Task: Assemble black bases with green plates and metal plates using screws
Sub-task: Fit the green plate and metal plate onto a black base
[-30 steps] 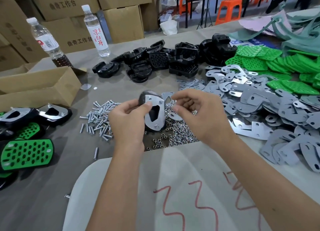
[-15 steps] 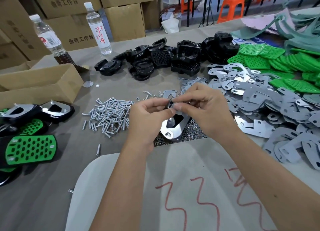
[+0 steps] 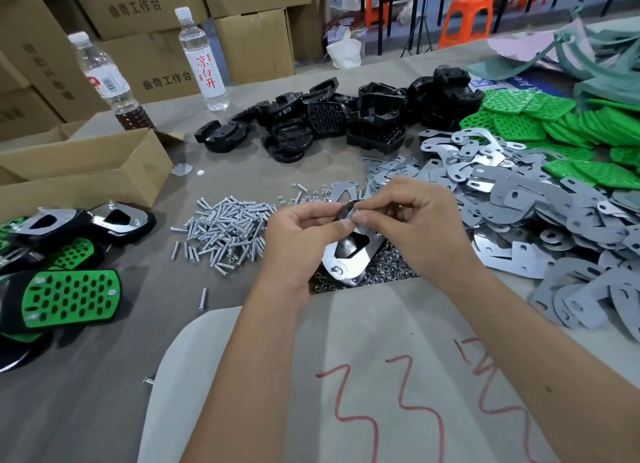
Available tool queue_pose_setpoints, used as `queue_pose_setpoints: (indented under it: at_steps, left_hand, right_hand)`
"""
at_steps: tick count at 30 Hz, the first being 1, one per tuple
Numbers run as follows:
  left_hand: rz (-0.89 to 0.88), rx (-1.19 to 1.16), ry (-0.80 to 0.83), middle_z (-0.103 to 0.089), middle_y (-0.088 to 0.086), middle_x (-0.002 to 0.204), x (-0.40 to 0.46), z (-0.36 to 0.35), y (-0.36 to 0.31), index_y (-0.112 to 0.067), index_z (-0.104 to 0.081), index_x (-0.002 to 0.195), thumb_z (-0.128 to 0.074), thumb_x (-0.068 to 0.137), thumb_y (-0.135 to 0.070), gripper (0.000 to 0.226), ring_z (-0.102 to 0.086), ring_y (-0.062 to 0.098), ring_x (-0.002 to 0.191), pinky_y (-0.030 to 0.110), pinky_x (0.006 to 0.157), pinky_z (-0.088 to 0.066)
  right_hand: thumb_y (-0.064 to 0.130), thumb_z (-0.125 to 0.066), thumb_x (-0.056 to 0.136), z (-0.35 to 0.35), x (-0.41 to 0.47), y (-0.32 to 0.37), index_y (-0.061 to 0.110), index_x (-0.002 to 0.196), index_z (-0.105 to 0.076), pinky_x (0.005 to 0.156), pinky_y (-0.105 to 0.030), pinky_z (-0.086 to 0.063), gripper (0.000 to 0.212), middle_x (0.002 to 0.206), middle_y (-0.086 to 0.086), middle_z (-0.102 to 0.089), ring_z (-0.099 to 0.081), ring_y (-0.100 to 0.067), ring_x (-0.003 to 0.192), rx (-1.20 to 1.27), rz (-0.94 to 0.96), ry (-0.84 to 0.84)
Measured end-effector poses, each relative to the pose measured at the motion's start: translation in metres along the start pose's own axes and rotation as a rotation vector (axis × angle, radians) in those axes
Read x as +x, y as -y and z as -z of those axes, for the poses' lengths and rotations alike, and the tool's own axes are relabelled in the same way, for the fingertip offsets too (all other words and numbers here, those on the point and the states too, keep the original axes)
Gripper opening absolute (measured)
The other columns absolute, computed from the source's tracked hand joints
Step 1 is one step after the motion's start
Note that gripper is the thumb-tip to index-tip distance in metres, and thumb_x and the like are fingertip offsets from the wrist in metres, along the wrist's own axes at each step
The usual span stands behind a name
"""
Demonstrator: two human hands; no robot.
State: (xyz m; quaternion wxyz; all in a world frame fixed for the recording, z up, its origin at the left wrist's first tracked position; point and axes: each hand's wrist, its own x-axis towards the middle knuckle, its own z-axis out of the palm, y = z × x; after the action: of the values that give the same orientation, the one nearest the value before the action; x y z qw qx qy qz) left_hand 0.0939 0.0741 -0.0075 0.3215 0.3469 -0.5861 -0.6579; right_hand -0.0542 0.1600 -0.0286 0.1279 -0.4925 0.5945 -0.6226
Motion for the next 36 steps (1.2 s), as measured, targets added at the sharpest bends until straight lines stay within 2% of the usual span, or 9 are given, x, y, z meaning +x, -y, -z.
queue_pose_setpoints:
  at_steps: [3,6,10,15,19,21,25,29,36]
  left_hand:
    - [0.020,0.018,-0.009,-0.078,0.006,0.080,0.0008,0.0013,-0.0011,-0.012,-0.079,0.091,-0.077,0.083,0.005,0.019,-0.073,0.016,0.072,0.024,0.067,-0.057]
    - [0.038,0.019,-0.022,-0.078,0.003,0.079,0.0005,0.0013,-0.0015,-0.012,-0.079,0.091,-0.075,0.084,0.002,0.016,-0.072,0.014,0.071,0.026,0.069,-0.055]
    - [0.035,0.035,-0.047,-0.079,0.007,0.083,0.0006,0.0001,-0.0003,-0.013,-0.080,0.090,-0.078,0.083,0.001,0.016,-0.073,0.017,0.076,0.033,0.078,-0.056]
    - [0.041,0.044,-0.079,-0.080,0.008,0.085,0.0018,0.0006,0.0014,-0.013,-0.079,0.091,-0.079,0.083,0.001,0.016,-0.075,0.019,0.076,0.033,0.074,-0.057]
    - [0.044,0.054,-0.094,-0.080,0.010,0.088,0.0037,0.0003,0.0026,-0.012,-0.079,0.093,-0.079,0.082,0.001,0.017,-0.076,0.023,0.082,0.038,0.082,-0.060]
    - [0.041,0.058,-0.097,-0.080,0.009,0.086,0.0038,0.0002,0.0032,-0.014,-0.079,0.091,-0.079,0.082,0.001,0.017,-0.075,0.021,0.080,0.036,0.081,-0.060]
    - [0.041,0.057,-0.086,-0.080,0.007,0.084,0.0038,0.0005,0.0035,-0.016,-0.080,0.084,-0.078,0.082,0.001,0.018,-0.075,0.019,0.078,0.034,0.079,-0.059]
    - [0.041,0.060,-0.088,-0.079,0.004,0.080,0.0041,0.0003,0.0034,-0.016,-0.079,0.084,-0.078,0.082,0.001,0.017,-0.075,0.015,0.074,0.029,0.072,-0.057]
    - [0.046,0.067,-0.108,-0.079,0.006,0.081,0.0041,0.0003,0.0043,-0.015,-0.079,0.088,-0.079,0.081,0.000,0.016,-0.075,0.018,0.075,0.032,0.074,-0.058]
  right_hand:
    - [0.005,-0.088,0.079,-0.0016,-0.0011,-0.0014,0.015,0.086,-0.081,0.065,-0.039,-0.057,0.013,0.080,-0.003,-0.069,-0.066,-0.024,0.070,0.024,-0.006,0.000]
    - [0.003,-0.085,0.080,-0.0025,-0.0010,-0.0025,0.015,0.089,-0.082,0.068,-0.050,-0.057,0.015,0.082,-0.005,-0.068,-0.066,-0.032,0.075,-0.007,-0.018,0.020]
    - [0.005,-0.085,0.083,-0.0007,-0.0010,-0.0026,0.016,0.091,-0.083,0.071,-0.050,-0.057,0.013,0.083,-0.003,-0.069,-0.067,-0.026,0.076,0.000,-0.043,0.026]
    - [0.006,-0.081,0.086,-0.0008,-0.0012,-0.0023,0.017,0.095,-0.084,0.071,-0.043,-0.060,0.014,0.082,0.001,-0.069,-0.068,-0.018,0.074,-0.012,-0.042,0.030]
    - [0.005,-0.083,0.085,-0.0005,-0.0007,-0.0034,0.022,0.093,-0.082,0.072,-0.044,-0.060,0.019,0.079,0.009,-0.072,-0.068,-0.016,0.075,-0.044,-0.050,0.000]
    - [0.005,-0.083,0.084,-0.0009,-0.0009,-0.0030,0.025,0.089,-0.081,0.072,-0.045,-0.060,0.021,0.079,0.011,-0.072,-0.069,-0.015,0.075,-0.045,-0.051,-0.008]
    - [0.005,-0.082,0.085,-0.0013,-0.0010,-0.0033,0.016,0.093,-0.084,0.066,-0.049,-0.058,0.013,0.083,0.001,-0.070,-0.068,-0.021,0.075,-0.034,-0.017,-0.003]
    - [0.005,-0.080,0.088,-0.0019,-0.0013,-0.0032,0.016,0.097,-0.084,0.065,-0.049,-0.057,0.014,0.084,0.000,-0.068,-0.068,-0.019,0.076,-0.081,0.024,0.041]
    - [0.008,-0.083,0.086,-0.0030,-0.0013,-0.0046,0.017,0.099,-0.082,0.064,-0.048,-0.056,0.015,0.083,0.004,-0.068,-0.064,-0.019,0.080,-0.157,0.058,0.020]
